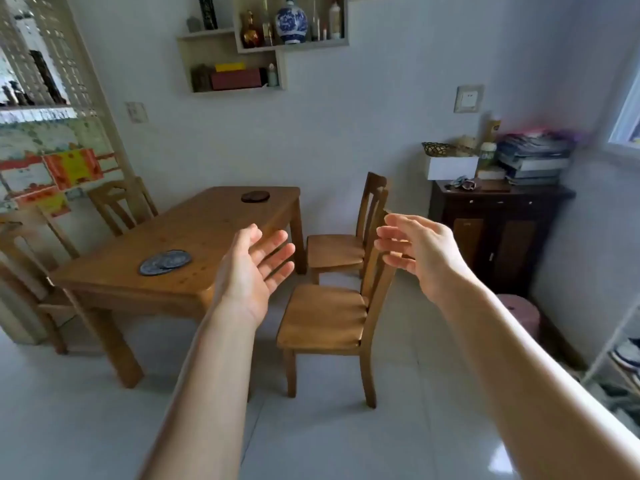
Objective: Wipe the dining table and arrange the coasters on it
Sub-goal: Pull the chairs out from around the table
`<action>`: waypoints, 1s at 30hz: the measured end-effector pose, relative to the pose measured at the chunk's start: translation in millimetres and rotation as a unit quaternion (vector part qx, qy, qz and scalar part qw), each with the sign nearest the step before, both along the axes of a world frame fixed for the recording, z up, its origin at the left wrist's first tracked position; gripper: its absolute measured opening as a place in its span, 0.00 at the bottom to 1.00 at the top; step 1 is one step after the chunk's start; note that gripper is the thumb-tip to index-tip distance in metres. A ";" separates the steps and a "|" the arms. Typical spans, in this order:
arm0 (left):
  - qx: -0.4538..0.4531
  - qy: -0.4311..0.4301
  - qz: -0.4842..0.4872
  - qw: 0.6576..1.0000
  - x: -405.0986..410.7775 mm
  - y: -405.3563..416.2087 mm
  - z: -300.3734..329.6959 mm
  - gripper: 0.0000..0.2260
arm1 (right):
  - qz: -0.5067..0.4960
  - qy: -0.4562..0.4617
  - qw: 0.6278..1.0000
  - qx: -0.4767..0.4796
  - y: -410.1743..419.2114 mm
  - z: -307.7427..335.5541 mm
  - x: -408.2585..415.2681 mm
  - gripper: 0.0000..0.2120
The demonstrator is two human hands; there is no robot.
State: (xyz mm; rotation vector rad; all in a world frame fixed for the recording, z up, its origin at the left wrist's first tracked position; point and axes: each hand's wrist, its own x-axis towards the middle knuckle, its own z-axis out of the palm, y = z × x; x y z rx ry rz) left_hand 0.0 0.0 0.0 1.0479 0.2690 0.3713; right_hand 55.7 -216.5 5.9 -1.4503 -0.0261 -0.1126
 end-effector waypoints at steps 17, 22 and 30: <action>-0.019 0.080 -0.079 0.993 270.7 -112.1 -53.3 0.11 | -0.045 0.073 0.996 -0.032 -103.3 -34.7 238.9 0.08; 0.017 0.100 -0.108 0.989 342.8 -157.8 -62.5 0.10 | -0.047 0.093 0.994 -0.041 -133.1 -45.5 303.5 0.08; -0.034 0.149 -0.090 0.984 423.6 -223.1 -95.2 0.09 | -0.001 0.126 0.991 -0.051 -187.1 -76.6 407.1 0.07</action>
